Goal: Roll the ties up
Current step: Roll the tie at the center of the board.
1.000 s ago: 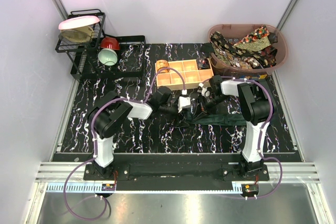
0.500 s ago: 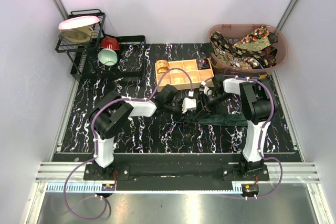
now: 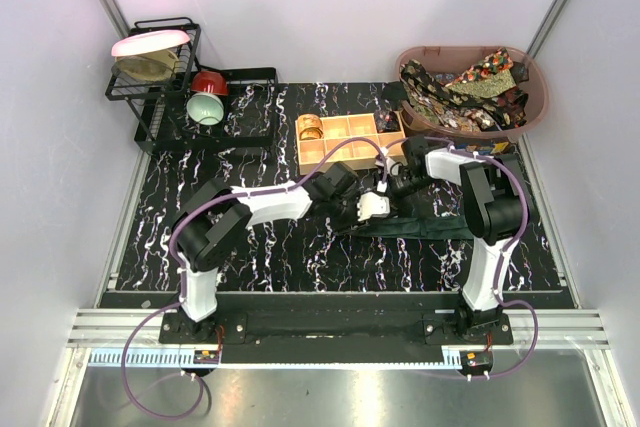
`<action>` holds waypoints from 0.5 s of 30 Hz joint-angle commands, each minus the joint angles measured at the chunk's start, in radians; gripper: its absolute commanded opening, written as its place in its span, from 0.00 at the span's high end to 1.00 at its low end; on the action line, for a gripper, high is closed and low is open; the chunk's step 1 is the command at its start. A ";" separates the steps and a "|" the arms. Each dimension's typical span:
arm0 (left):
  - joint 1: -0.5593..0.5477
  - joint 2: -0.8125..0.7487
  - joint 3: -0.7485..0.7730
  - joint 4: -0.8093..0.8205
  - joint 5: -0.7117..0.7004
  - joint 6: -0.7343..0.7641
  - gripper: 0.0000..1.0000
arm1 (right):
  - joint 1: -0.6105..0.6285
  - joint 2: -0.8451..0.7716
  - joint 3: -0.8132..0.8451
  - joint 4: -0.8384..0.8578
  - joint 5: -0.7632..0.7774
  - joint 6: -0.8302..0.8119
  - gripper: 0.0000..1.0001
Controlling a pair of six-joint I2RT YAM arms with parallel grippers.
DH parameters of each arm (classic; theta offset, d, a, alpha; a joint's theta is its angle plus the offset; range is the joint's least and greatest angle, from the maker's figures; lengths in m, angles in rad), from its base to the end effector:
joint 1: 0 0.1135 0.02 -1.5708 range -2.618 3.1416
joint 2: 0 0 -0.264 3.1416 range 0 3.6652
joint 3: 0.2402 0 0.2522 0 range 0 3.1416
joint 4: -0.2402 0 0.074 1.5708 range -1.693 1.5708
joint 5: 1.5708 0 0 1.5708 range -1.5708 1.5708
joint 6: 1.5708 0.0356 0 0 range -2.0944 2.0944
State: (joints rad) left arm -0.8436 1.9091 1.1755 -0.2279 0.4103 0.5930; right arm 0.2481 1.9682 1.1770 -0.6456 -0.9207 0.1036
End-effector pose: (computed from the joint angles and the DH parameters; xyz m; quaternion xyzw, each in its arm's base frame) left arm 0.2492 -0.3014 0.1556 0.6606 0.6630 -0.2295 0.2671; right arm 0.3321 0.1134 0.1302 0.0942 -0.8894 -0.4469 0.0185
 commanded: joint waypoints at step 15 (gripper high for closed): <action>-0.006 0.082 0.065 -0.165 -0.084 -0.018 0.64 | 0.016 0.008 -0.037 0.043 -0.092 0.042 0.56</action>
State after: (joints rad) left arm -0.8505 1.9430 1.2438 -0.3168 0.3878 0.5785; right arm 0.2604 1.9953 1.1473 -0.6029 -0.9459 0.1265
